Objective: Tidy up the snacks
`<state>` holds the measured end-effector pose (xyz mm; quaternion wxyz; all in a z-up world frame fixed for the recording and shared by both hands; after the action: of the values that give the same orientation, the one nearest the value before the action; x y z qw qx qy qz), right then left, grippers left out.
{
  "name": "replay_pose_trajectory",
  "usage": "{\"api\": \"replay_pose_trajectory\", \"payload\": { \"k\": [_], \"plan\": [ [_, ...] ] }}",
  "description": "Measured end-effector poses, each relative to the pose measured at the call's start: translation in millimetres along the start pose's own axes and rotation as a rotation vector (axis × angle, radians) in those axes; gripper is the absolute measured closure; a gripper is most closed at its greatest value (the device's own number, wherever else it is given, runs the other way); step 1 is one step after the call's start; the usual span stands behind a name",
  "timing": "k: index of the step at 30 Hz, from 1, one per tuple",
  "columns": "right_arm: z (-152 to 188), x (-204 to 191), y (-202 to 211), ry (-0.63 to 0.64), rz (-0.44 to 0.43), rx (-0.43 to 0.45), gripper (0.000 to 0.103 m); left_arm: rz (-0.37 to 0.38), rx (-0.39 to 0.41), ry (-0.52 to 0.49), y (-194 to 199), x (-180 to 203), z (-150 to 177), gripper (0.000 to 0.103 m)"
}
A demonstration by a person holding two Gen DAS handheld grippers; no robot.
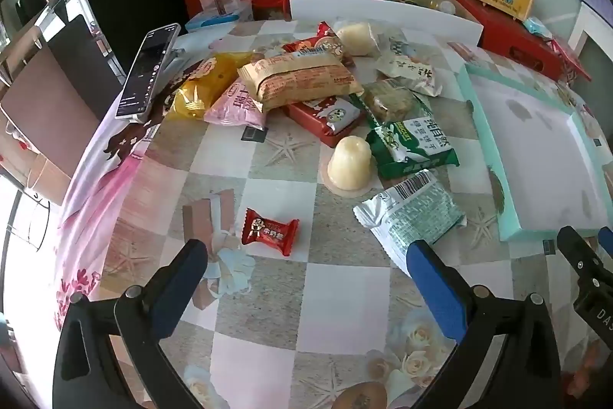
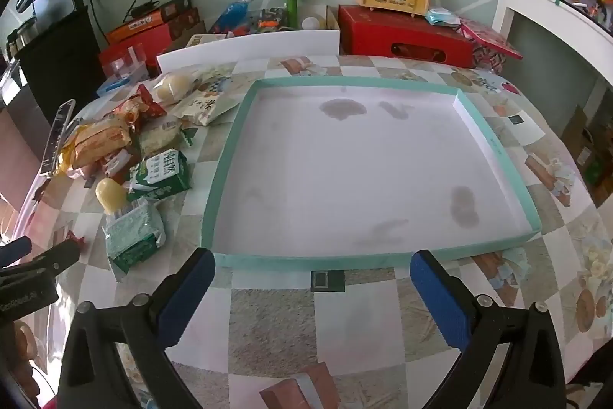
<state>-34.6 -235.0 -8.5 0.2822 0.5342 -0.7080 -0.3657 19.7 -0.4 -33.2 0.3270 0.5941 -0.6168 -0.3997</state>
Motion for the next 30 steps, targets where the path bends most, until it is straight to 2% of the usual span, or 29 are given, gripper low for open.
{"api": "replay_pose_trajectory", "payload": {
  "k": [3,8,9,10,30],
  "plan": [
    [-1,-6,-6,0.019,0.023,-0.004,0.0,-0.017,0.011,-0.013,3,1,1,0.0],
    [5,-4,-2,0.016,-0.006,0.008,0.0,-0.046,0.021,-0.024,9,11,7,0.0],
    [5,-6,-2,0.018,-0.006,0.009,0.0,0.009,-0.012,0.003,0,12,4,0.0],
    [5,-4,-3,0.023,-0.011,0.008,0.0,0.026,-0.02,0.003,-2,7,2,0.0],
    [7,-9,-4,0.061,-0.018,0.001,0.0,0.029,-0.049,0.01,-8,4,3,0.0]
  ]
}}
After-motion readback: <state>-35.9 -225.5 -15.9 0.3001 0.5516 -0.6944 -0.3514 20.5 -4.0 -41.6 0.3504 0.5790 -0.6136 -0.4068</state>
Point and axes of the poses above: each gripper's, at about its wrist camera, not at the fingertips, and y roughly against the way its jaws point, x to its right, z to its underside, the point moved 4 cm from there along -y, roughly the way its jaws point, and after that the axes turned 3 degrees about -x, right-handed, at the moved point
